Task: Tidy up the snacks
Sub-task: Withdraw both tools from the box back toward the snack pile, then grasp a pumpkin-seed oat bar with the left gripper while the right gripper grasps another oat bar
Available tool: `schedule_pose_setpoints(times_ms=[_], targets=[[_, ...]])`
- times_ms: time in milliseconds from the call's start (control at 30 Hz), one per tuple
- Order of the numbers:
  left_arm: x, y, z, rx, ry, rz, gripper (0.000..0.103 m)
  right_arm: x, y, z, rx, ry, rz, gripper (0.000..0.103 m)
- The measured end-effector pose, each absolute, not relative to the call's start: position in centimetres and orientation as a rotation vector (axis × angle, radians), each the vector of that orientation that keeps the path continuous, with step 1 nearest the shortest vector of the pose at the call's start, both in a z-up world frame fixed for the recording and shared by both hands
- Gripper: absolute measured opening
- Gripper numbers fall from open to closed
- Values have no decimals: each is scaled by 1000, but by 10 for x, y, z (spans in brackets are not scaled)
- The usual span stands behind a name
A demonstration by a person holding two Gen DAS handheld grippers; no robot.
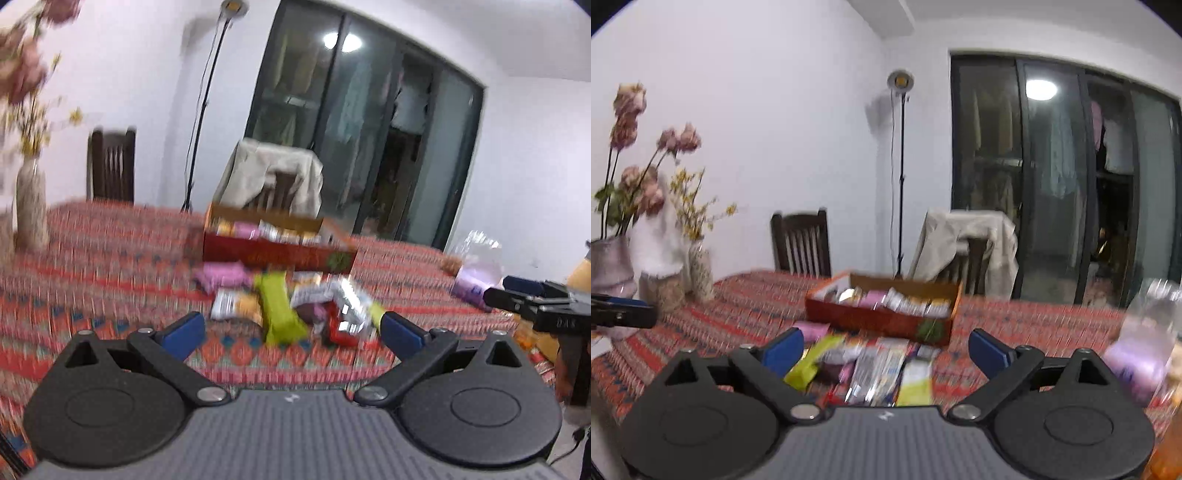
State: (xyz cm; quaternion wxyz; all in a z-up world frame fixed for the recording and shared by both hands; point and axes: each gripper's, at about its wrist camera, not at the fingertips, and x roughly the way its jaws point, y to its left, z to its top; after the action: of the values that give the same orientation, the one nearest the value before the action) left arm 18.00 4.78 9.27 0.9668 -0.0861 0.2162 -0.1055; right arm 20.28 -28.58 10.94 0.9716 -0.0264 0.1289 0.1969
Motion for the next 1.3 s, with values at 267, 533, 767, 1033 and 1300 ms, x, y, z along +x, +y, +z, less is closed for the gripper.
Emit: schedule_pose_setpoints(times_ms=[267,533,767,1033,1300], targets=[[215,43,45,-141,564,-174,103,222,-259,47,-102,409,342,94],[274,44,25,-88,565,-132,102,273,-233,28,-59,496,372,81],[352,48,7,148,565,-261,85,347,-176,44,-82,485,445,74],[402,49,-12,261,609,-403,85,424,-105,21,-231,521,366,49],[432,48,-20,204,684,-417,84,411,-125,13,-268,545,363,41]])
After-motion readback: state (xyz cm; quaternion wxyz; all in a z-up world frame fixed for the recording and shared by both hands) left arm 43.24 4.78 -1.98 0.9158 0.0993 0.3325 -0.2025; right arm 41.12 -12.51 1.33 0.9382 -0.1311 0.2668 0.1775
